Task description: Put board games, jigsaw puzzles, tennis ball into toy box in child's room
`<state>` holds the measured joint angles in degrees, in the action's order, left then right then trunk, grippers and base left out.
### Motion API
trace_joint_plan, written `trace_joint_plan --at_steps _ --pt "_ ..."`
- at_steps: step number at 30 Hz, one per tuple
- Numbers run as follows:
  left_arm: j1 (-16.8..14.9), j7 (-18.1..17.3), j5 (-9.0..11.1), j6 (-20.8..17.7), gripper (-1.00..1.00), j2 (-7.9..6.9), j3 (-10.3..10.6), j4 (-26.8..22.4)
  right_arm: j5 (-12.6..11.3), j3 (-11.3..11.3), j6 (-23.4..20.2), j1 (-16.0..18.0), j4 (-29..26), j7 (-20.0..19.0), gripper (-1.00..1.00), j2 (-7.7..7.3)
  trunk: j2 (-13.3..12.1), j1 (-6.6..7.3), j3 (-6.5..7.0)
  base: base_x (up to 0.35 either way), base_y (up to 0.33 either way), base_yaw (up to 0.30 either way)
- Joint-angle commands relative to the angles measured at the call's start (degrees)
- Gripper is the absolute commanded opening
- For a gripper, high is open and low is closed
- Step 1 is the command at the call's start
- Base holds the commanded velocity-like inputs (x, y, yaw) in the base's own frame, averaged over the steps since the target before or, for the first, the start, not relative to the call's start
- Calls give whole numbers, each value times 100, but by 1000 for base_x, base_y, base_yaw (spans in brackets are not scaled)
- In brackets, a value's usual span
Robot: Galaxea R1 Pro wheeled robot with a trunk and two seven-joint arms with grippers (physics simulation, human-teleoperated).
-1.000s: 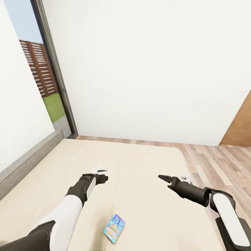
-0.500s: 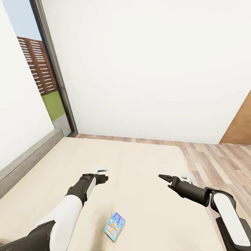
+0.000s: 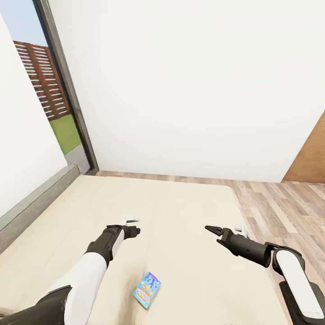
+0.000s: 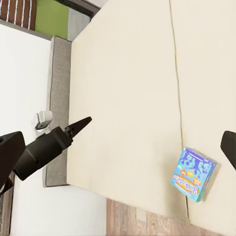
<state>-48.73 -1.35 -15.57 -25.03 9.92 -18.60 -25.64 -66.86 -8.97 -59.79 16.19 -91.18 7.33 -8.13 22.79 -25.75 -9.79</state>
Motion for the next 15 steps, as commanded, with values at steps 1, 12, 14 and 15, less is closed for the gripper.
trace_joint_plan --at_steps 1,12,14,15 --pt "-5 -14 -43 -28 100 8 -39 -12 -72 -6 -21 6 -3 59 100 -1 13 -3 -22 0 0 -89" --pt "-5 -149 -43 -48 100 8 -39 -12 -773 -72 -21 356 8 61 100 -175 13 -3 -126 0 0 -88" --pt "-5 -206 -43 -52 100 8 -39 -12 -959 -84 -21 563 11 63 100 -293 13 -3 -144 0 0 -73" --pt "-5 -232 -43 -55 100 8 -39 -12 -1049 -83 -21 679 15 66 100 -359 13 -3 -154 0 0 -66"
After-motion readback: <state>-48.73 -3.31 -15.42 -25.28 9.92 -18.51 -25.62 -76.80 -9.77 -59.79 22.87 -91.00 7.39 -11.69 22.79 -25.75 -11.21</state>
